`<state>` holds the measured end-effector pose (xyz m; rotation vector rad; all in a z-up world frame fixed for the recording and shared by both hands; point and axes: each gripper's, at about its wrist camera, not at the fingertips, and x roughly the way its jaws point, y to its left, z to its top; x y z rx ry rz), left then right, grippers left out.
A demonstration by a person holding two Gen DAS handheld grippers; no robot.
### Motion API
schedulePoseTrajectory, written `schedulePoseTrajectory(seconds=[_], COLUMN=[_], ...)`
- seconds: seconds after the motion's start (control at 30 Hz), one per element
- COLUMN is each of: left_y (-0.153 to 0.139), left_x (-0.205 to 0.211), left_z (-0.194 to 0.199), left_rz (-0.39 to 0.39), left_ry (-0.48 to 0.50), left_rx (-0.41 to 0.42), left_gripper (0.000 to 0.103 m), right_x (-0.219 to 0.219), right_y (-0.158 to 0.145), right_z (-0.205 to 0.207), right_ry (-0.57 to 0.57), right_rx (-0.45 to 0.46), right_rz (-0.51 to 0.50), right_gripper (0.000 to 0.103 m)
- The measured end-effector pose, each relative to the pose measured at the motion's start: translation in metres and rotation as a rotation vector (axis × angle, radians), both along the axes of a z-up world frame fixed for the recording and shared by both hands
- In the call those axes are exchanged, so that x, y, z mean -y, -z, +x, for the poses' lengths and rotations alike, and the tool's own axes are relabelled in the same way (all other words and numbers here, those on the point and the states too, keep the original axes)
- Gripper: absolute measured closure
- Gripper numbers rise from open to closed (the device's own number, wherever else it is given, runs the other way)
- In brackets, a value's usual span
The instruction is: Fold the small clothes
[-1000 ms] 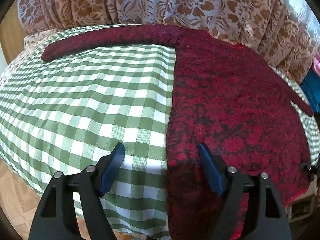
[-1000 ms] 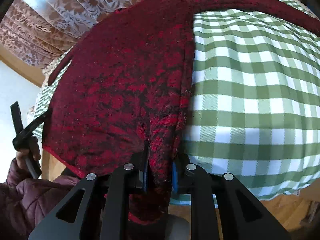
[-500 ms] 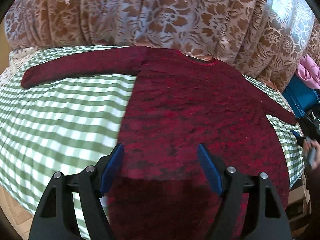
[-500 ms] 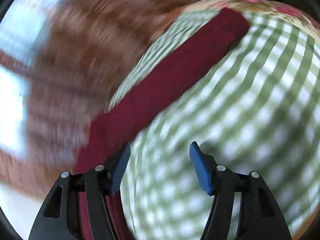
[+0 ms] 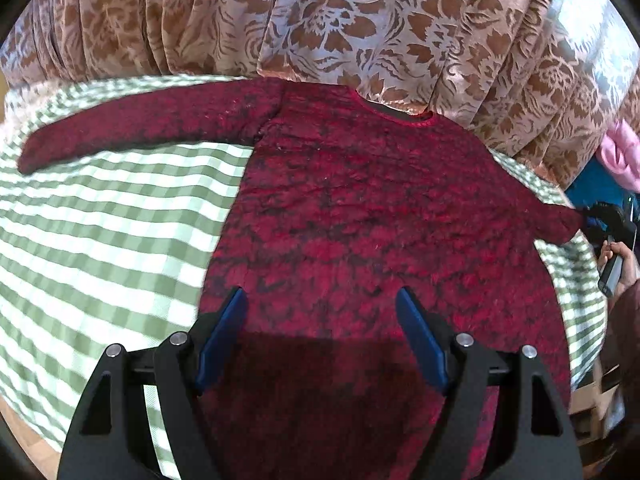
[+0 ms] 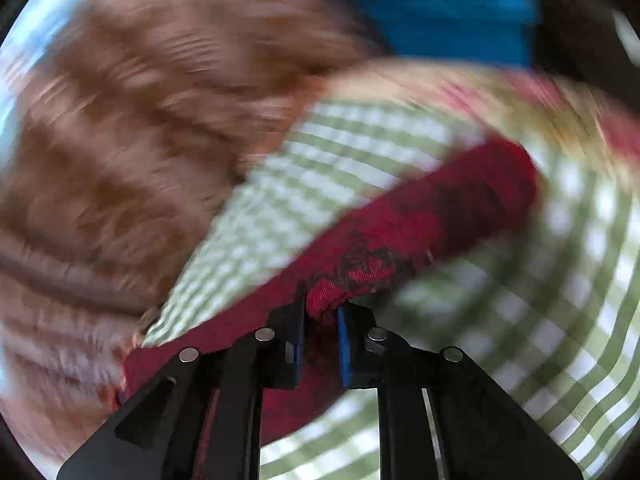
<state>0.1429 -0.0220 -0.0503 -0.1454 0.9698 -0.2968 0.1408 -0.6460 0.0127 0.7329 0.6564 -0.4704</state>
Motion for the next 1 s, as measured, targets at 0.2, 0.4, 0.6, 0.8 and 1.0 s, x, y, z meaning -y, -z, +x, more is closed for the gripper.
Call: schedulePoseTrajectory(seconds=[0.2, 0.4, 0.6, 0.8, 1.0], left_y=[-0.006, -0.014, -0.010, 0.003, 0.021], left_x=[0.008, 0.003, -0.011, -0.026, -0.024], left_z=[0.020, 0.037, 0.058, 0.095, 0.139], left_rz=[-0.068, -0.133, -0.187, -0.235, -0.242], left_ry=[0.021, 0.007, -0.028, -0.080, -0.105], left_rx=[0.005, 0.015, -0.006, -0.033, -0.053], left_gripper=[0.027, 0.027, 0.025, 0.025, 0.028], right_x=[-0.121, -0.278, -0.374, -0.338, -0.276], right_y=[-0.049, -0.034, -0.002, -0.016, 0.002], right_z=[0.067, 0.131, 0.145, 0.099, 0.035], right_ry=[-0.328, -0.653, -0.887, -0.819, -0.690], right_rx=[0.095, 0.075, 0.012, 0.076, -0.003], right_rz=[-0.082, -0.054, -0.004, 0.045, 0.053], right_gripper=[0.090, 0.090, 0.063, 0.015, 0.015])
